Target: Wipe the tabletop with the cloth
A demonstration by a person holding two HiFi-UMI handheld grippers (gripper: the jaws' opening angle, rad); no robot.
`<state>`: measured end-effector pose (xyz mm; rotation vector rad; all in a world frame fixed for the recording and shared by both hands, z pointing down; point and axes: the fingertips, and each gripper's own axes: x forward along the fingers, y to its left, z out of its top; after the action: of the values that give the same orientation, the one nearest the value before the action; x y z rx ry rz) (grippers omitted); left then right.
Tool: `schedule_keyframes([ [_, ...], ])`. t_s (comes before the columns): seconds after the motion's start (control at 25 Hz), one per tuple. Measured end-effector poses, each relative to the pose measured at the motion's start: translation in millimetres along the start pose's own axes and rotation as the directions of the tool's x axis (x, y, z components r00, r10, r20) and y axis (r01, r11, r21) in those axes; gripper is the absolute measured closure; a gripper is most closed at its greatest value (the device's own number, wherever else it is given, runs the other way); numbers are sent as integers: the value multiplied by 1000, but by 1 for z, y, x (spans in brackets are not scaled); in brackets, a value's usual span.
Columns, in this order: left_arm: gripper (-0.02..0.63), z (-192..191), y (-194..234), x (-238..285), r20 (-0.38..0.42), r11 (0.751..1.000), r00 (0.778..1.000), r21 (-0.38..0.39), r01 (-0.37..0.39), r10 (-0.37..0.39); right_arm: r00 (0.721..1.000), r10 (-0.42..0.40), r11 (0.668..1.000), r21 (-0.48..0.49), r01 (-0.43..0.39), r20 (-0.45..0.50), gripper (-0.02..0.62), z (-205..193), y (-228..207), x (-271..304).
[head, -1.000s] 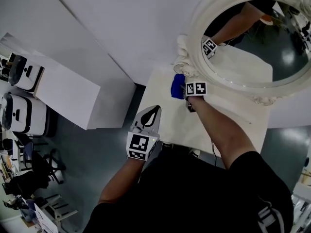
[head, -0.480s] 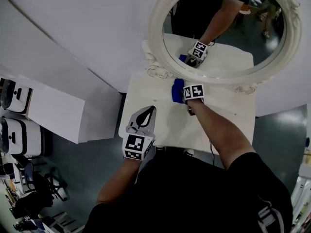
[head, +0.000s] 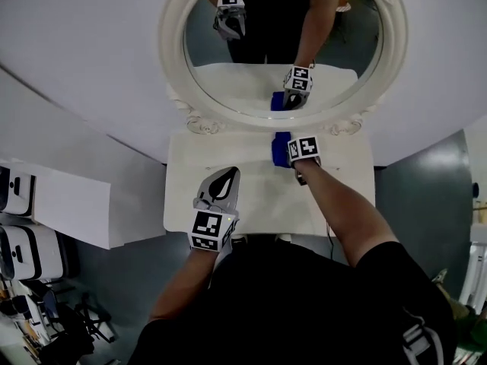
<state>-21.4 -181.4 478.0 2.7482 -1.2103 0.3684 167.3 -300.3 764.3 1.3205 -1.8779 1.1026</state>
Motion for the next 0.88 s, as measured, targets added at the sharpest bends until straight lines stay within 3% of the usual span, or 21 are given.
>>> schedule_keyframes([
  [0.44,595,13,-73,48,-5,994,995,30,103,-103,991,-132,987,98,130,7,557,-41,-143,-75],
  [0.88,595,16,-116,77,-19,988,989,44,146,-145,976,-219,967,129,217,-3,557,-64,-235,-123],
])
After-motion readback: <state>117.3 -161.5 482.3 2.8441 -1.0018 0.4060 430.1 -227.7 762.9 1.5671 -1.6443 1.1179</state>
